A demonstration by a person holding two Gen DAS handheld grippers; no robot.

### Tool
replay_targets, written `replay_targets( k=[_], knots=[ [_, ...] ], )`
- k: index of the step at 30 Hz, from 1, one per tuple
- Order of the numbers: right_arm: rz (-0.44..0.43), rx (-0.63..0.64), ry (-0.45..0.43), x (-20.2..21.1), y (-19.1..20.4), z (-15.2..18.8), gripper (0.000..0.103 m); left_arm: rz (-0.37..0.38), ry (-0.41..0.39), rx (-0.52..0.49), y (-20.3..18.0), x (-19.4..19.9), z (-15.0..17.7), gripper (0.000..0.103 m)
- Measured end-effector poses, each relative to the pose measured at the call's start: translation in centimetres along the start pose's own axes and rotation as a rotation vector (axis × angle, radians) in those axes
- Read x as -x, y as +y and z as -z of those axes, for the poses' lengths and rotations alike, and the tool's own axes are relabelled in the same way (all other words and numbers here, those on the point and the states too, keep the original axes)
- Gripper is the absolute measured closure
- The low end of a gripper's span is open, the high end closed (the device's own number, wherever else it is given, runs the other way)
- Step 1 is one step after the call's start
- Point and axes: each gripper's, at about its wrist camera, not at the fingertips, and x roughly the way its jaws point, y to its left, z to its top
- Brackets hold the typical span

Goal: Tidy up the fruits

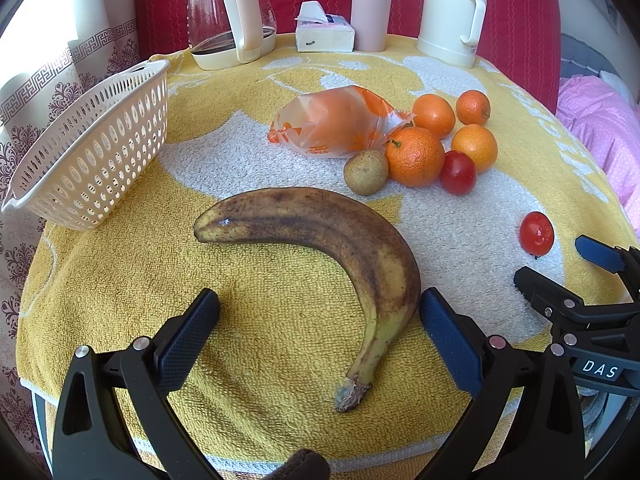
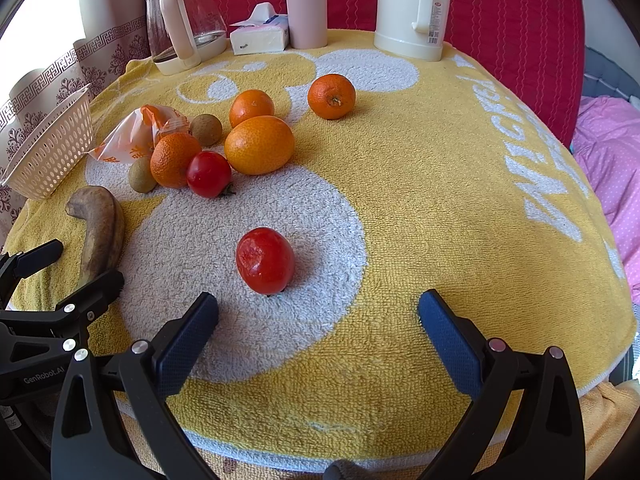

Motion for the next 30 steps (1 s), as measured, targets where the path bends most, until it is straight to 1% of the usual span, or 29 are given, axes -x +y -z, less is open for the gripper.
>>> replay_targets(
  k=[18,25,30],
  knots=[
    [0.000,0.000,0.001,0.01,-0.02,0.00,0.005,0.009,0.000,0.005,0.07,-0.08,0.10,0.002],
    [-0.023,0.028,0.032,-0.28,-0.24,-0.67,0.005,0.011,0.004,0.003,0.06,-0.17,0.12,0.002],
    [-0.024,0.032,0.029,-0.43,-0.44,-0.88,0.005,0.012,0.005,0.003,0.10,-0.24,0.07,0.002]
  ],
)
